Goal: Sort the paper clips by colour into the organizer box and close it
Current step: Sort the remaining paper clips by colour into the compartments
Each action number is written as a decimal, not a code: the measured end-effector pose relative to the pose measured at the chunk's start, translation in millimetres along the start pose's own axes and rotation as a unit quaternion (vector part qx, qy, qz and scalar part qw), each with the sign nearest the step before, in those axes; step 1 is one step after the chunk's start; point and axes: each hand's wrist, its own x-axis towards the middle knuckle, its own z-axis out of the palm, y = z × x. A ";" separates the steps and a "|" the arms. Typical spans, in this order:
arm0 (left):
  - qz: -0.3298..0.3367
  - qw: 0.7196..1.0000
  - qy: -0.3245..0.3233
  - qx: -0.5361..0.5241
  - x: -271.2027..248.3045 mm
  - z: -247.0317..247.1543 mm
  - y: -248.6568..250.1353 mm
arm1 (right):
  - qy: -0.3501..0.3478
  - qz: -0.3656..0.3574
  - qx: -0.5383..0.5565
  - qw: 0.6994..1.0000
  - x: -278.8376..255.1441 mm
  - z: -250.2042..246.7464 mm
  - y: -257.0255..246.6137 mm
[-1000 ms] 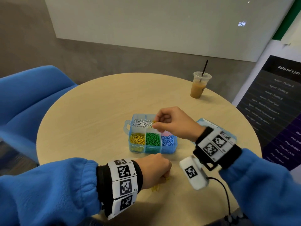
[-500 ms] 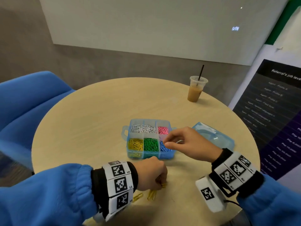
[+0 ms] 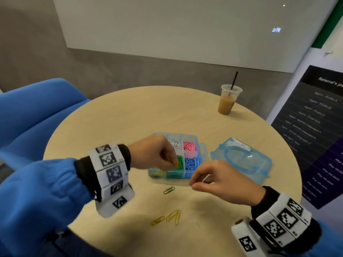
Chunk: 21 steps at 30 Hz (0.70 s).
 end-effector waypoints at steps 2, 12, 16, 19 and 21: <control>-0.021 0.999 0.043 0.005 7.0 -18.4 -10.4 | -0.043 -0.022 -0.027 0.998 4.5 9.3 -5.6; -0.087 0.980 0.139 0.112 16.1 -9.7 -40.8 | -0.208 -0.098 -0.170 0.958 25.4 50.4 -22.7; -0.011 0.988 0.127 0.092 -22.5 13.9 -10.7 | -0.207 -0.076 -0.159 0.962 25.0 49.8 -19.4; -0.057 0.991 -0.027 0.117 -53.1 40.8 0.5 | -0.212 -0.048 -0.168 0.961 22.6 49.4 -15.6; -0.085 0.981 -0.068 0.161 -64.9 56.1 0.0 | -0.219 -0.041 -0.194 0.955 20.0 49.7 -14.8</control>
